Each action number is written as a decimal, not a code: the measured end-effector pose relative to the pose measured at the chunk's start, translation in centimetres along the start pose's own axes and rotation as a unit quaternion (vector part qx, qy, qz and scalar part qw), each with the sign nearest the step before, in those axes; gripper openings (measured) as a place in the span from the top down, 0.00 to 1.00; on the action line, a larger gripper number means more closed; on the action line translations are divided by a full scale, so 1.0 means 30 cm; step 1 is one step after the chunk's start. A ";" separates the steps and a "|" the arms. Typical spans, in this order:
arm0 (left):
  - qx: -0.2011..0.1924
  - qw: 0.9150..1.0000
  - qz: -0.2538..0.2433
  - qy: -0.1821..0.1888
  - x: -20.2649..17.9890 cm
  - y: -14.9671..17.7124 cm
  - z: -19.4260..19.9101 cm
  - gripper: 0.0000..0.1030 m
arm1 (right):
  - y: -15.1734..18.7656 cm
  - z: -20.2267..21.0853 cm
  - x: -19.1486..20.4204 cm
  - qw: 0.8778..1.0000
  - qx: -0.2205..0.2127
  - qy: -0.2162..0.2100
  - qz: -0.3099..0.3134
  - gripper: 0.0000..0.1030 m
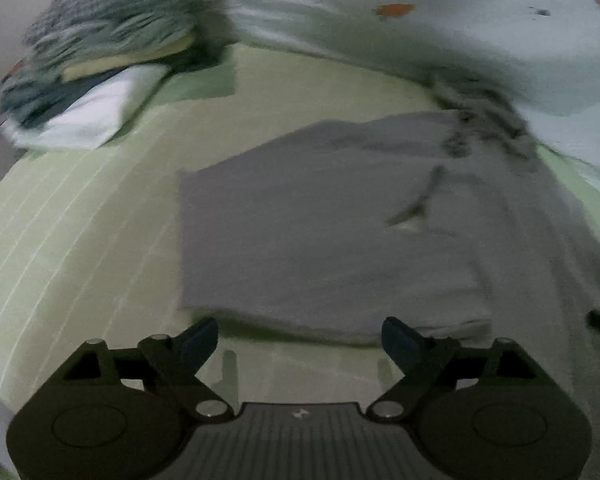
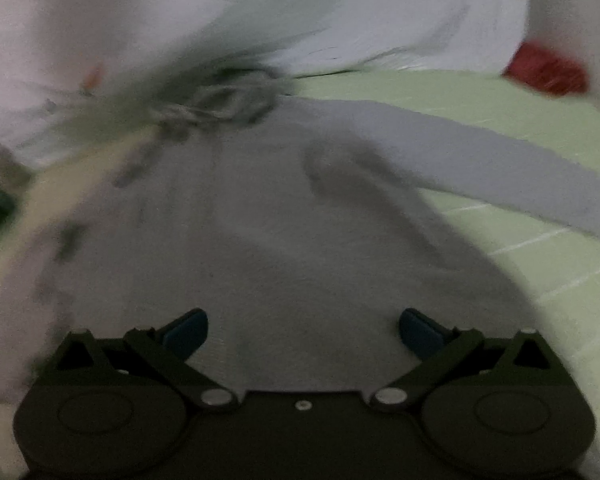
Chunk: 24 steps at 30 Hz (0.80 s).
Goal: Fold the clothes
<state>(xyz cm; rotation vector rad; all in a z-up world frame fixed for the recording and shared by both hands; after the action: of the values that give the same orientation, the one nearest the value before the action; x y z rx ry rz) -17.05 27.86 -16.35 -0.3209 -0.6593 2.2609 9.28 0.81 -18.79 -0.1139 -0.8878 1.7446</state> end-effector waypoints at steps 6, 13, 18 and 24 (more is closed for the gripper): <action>0.038 0.998 0.048 -0.011 0.098 0.066 -0.031 0.00 | -0.007 0.008 0.158 0.982 0.059 -0.155 -0.091 0.00; 0.053 0.998 -0.005 -0.029 0.073 0.098 -0.051 0.00 | 0.126 -0.087 0.310 0.902 0.220 -0.279 -0.244 0.25; 0.057 0.997 -0.030 -0.046 0.056 0.105 -0.059 0.00 | 0.205 -0.118 0.360 0.886 0.271 -0.272 -0.262 0.45; 0.057 0.997 -0.031 -0.047 0.062 0.108 -0.062 0.00 | 0.256 -0.145 0.382 0.885 0.310 -0.246 -0.245 0.49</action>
<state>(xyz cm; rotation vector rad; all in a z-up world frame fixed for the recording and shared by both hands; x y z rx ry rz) -19.50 27.97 -19.72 -0.1377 -0.5784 2.2534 1.09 12.09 -22.60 0.9389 -0.5855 1.4999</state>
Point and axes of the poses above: each gripper's, at about its wrist camera, not at the fingertips, and z roughly against the way its jaws point, x to its left, y to its underside, the point moved 8 cm from there along -z, roughly the way its jaws point, and after that the axes turned 9 degrees about -z, right-handed, at the moved point
